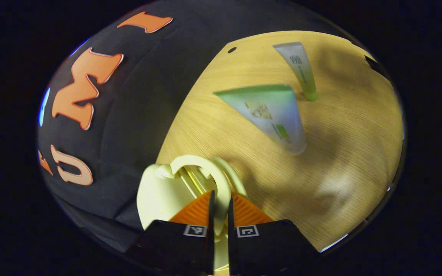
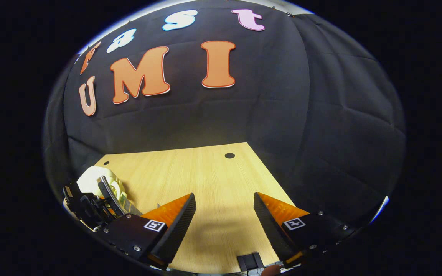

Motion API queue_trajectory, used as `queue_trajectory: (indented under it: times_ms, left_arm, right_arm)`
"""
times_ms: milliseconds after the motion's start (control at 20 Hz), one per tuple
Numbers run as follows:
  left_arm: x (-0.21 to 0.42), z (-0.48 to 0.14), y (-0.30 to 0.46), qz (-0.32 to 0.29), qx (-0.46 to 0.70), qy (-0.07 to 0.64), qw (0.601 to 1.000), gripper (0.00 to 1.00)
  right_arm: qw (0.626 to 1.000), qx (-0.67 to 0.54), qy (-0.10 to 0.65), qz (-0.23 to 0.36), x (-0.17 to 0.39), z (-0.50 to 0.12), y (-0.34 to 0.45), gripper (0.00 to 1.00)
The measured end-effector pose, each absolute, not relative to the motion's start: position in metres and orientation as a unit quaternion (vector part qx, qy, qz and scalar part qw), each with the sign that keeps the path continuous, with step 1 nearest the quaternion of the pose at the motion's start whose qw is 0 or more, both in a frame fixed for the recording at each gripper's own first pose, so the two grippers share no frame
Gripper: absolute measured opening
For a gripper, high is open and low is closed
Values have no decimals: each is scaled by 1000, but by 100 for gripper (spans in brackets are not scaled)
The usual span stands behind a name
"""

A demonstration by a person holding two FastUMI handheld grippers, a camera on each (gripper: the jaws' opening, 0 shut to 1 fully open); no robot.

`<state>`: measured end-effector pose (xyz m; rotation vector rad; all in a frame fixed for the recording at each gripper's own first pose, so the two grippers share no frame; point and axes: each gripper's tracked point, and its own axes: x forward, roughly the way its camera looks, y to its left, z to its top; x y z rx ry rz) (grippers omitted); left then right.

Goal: First open the suitcase, pack the skin care products into it, and then close the suitcase.

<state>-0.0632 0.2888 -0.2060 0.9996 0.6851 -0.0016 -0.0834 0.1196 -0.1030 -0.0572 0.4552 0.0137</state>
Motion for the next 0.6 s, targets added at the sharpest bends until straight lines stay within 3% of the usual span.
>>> queue_trajectory:
  times_ms: [300,600]
  left_arm:
    - [-63,-204,286,4,409,334,849,13]
    - [-73,-161,279,-22,248,312,917,13]
  right_arm:
    - [974,-28,222,19,-83,-102,122,96]
    - [977,-23,209,35,-65,-101,156,95]
